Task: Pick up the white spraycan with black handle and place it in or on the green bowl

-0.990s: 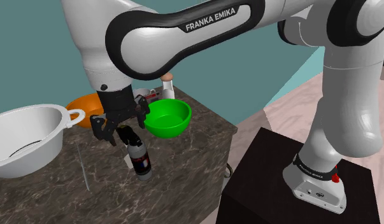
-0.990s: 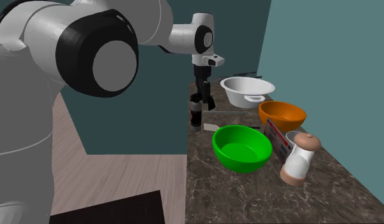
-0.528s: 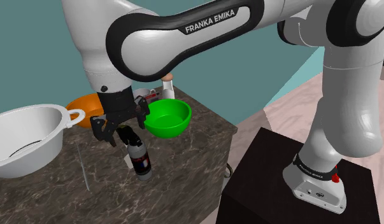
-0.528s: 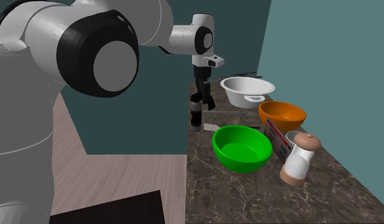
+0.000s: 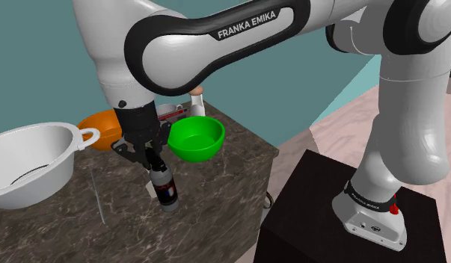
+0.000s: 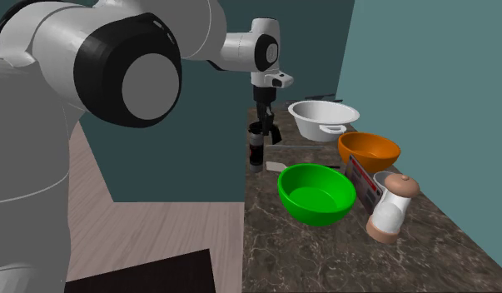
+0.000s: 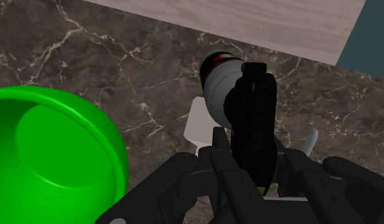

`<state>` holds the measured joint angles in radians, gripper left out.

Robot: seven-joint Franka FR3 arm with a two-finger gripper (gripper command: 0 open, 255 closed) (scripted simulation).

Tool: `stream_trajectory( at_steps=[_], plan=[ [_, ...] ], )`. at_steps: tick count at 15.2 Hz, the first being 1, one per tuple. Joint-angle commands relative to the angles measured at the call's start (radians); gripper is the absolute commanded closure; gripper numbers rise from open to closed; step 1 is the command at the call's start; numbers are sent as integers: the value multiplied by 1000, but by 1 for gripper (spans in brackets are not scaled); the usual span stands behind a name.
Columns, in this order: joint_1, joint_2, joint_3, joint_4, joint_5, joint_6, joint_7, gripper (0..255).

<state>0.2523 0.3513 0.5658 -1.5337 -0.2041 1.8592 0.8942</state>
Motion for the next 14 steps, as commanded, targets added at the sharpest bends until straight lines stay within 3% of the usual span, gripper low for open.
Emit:
stream_trajectory(
  at_steps=[1, 14],
  plan=[
    [0, 0, 0, 0, 0, 0, 0, 255],
    [20, 4, 6, 168, 2, -163, -9, 255]
  ],
)
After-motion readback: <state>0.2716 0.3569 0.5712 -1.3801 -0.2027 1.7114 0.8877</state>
